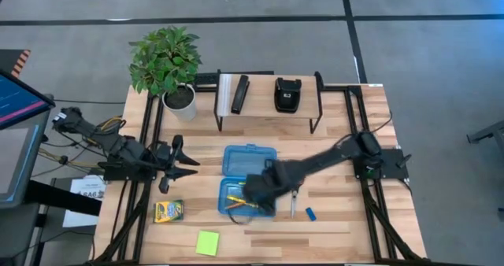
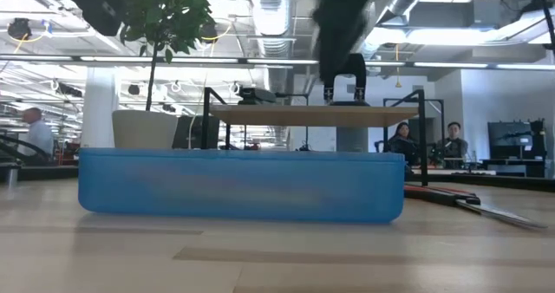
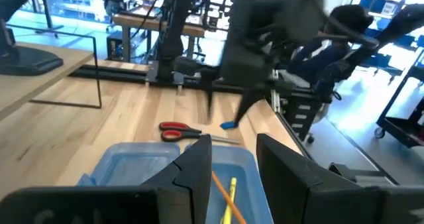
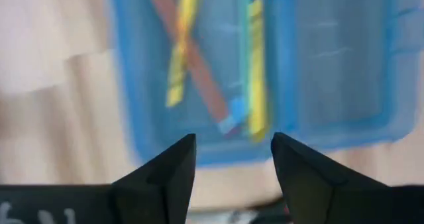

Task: Pack school essentials
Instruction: Put the eraser into the pencil box

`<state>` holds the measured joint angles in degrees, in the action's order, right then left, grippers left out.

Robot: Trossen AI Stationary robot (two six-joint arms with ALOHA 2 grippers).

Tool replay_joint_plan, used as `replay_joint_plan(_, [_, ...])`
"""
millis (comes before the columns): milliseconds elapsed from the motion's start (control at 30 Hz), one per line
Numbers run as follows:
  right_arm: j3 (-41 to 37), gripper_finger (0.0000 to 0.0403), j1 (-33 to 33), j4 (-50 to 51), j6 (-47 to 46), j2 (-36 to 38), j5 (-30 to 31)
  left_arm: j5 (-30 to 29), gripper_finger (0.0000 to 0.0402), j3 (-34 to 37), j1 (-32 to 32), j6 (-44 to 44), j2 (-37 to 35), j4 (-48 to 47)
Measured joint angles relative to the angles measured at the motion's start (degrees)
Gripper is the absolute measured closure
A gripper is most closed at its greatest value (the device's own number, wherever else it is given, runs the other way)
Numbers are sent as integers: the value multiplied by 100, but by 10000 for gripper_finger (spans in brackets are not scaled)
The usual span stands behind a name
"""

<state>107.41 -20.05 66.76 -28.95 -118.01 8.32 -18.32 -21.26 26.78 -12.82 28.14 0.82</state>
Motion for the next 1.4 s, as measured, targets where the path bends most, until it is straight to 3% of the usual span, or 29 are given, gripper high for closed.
replay_joint_plan(133, [-551,201,-422,-66,-649,483,201,-169,294,0,123,2,0,9])
replay_joint_plan(267, [-1657,217,-687,-177,-1700,1237,238,-195,294,0,157,0,0,13])
replay_joint_plan(433, [-3385,227,-1070,-1305,-3063,2294,238,-344,294,0,156,-7,0,13])
replay_joint_plan(633, [-4678,217,-1441,-2276,-4233,2708,234,-355,294,-1,156,-11,0,13])
replay_joint_plan(833, [-4793,208,-1526,-2341,-4466,2416,191,-320,294,4,154,-5,2,350])
replay_joint_plan(1000, [-4781,207,-1520,-2540,-4476,2303,55,105,294,-179,156,473,-79,761])
replay_joint_plan(1400, [-4779,204,-1455,-2655,-4536,2308,61,2,294,-395,156,549,31,192])
